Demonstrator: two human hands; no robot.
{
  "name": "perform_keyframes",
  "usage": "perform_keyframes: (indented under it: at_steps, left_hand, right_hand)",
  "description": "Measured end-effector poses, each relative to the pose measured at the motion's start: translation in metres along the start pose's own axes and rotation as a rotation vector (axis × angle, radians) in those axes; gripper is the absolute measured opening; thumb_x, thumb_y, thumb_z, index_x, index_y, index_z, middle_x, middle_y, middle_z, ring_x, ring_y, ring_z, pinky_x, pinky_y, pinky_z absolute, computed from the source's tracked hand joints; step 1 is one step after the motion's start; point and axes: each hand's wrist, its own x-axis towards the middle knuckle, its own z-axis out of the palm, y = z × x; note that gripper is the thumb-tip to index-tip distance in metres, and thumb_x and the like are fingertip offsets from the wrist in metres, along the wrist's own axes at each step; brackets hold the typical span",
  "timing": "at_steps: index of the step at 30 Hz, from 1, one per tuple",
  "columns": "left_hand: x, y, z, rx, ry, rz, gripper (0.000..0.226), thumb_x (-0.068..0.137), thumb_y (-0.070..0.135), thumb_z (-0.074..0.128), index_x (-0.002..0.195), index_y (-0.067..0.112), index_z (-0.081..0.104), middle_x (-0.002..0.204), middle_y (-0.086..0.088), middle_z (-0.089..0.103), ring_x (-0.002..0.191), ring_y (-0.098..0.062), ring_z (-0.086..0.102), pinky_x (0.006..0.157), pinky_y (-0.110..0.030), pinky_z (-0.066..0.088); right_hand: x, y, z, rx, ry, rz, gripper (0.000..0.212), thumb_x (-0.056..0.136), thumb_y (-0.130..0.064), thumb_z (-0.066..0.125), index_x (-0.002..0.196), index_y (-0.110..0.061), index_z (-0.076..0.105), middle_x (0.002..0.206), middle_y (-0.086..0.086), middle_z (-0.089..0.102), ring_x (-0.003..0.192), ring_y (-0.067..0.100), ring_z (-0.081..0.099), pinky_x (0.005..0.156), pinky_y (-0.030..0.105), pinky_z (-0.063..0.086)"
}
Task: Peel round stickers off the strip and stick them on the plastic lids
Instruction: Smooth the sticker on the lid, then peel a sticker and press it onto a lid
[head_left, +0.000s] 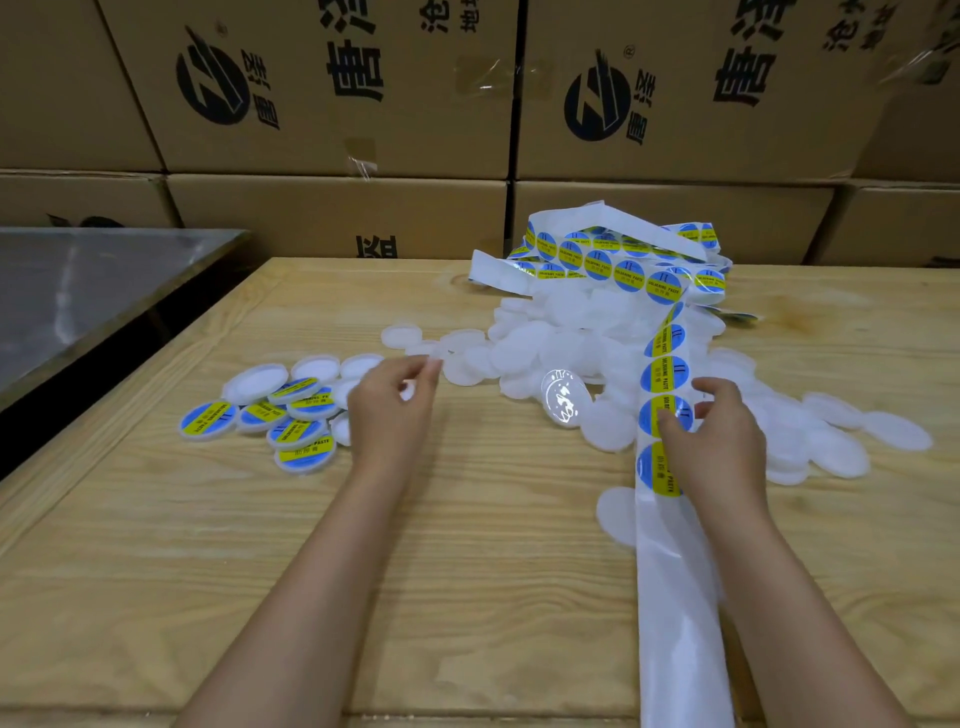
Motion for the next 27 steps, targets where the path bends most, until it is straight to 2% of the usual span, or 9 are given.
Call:
perform_keyframes:
  at_steps: [2,4,8,12,15,17,20,23,27]
  left_hand:
    - [0.009,-0.010,-0.012,0.201,0.065,0.085,0.019,0.089,0.022,0.063,0.095,0.006,0.072,0.101,-0.004,0.070,0.099,-0.022,0.059,0.086,-0.029,0.040]
    - [0.014,-0.019,-0.020,0.356,0.131,0.136,0.019,0.089,0.015,0.062,0.096,0.000,0.071,0.107,-0.013,0.068,0.104,-0.031,0.056,0.088,-0.032,0.035]
    - [0.019,-0.031,-0.027,0.590,0.206,0.086,0.018,0.088,0.007,0.057,0.091,-0.006,0.068,0.100,-0.022,0.067,0.098,-0.038,0.055,0.080,-0.042,0.037]
    - [0.018,-0.034,-0.030,0.706,0.213,-0.040,0.014,0.082,0.005,0.057,0.078,-0.002,0.069,0.081,-0.027,0.063,0.082,-0.040,0.055,0.069,-0.041,0.036]
    - [0.019,-0.038,-0.031,0.824,0.173,-0.083,0.019,0.082,0.009,0.055,0.072,0.000,0.067,0.077,-0.025,0.062,0.079,-0.038,0.055,0.074,-0.040,0.031]
    - [0.018,-0.040,-0.030,0.864,0.169,-0.071,0.020,0.084,0.013,0.054,0.079,0.000,0.068,0.082,-0.023,0.064,0.085,-0.037,0.055,0.083,-0.041,0.031]
    - [0.013,-0.032,-0.025,0.756,0.182,0.078,0.022,0.084,0.014,0.057,0.099,0.003,0.069,0.104,-0.016,0.067,0.099,-0.036,0.057,0.099,-0.044,0.026]
    - [0.000,-0.007,-0.005,0.534,0.121,0.358,0.023,0.081,0.013,0.057,0.097,0.003,0.070,0.098,-0.014,0.070,0.090,-0.034,0.063,0.090,-0.040,0.033]
    - [-0.040,0.029,0.030,0.207,-0.209,0.493,0.032,0.081,0.023,0.063,0.108,0.007,0.068,0.109,-0.006,0.068,0.102,-0.025,0.061,0.094,-0.036,0.039]
  right_hand:
    - [-0.001,-0.001,0.000,0.023,-0.005,0.004,0.042,0.086,-0.011,0.060,0.127,-0.012,0.048,0.107,0.012,0.061,0.101,0.034,0.054,0.082,0.040,0.043]
    - [-0.002,-0.001,-0.001,0.086,0.004,0.033,0.036,0.087,-0.008,0.057,0.122,-0.015,0.052,0.095,0.005,0.060,0.091,0.030,0.056,0.073,0.037,0.044]
    - [0.002,-0.001,-0.003,0.309,-0.041,0.166,0.025,0.086,-0.008,0.059,0.109,-0.019,0.061,0.083,0.000,0.062,0.079,0.025,0.060,0.069,0.031,0.044]
    - [0.003,-0.002,-0.004,0.505,-0.097,0.252,0.025,0.079,-0.007,0.066,0.096,-0.024,0.063,0.084,0.005,0.065,0.074,0.021,0.061,0.071,0.033,0.047]
    - [0.004,-0.001,-0.002,0.524,-0.072,0.265,0.026,0.078,-0.005,0.062,0.093,-0.026,0.064,0.080,-0.001,0.064,0.072,0.018,0.060,0.069,0.032,0.047]
    - [0.005,0.001,-0.001,0.535,-0.062,0.264,0.026,0.078,-0.004,0.059,0.095,-0.023,0.065,0.079,-0.003,0.063,0.067,0.017,0.058,0.067,0.031,0.046]
    - [0.005,0.001,0.001,0.539,-0.061,0.248,0.023,0.079,-0.006,0.059,0.096,-0.021,0.066,0.078,-0.003,0.064,0.057,0.014,0.051,0.063,0.030,0.042]
    - [0.004,0.000,0.001,0.538,-0.062,0.217,0.022,0.079,-0.008,0.059,0.095,-0.021,0.066,0.073,-0.005,0.064,0.053,0.014,0.047,0.062,0.030,0.040]
    - [0.000,-0.003,0.004,0.524,-0.100,0.167,0.022,0.081,-0.008,0.058,0.089,-0.027,0.064,0.068,-0.002,0.065,0.051,0.014,0.047,0.061,0.031,0.040]
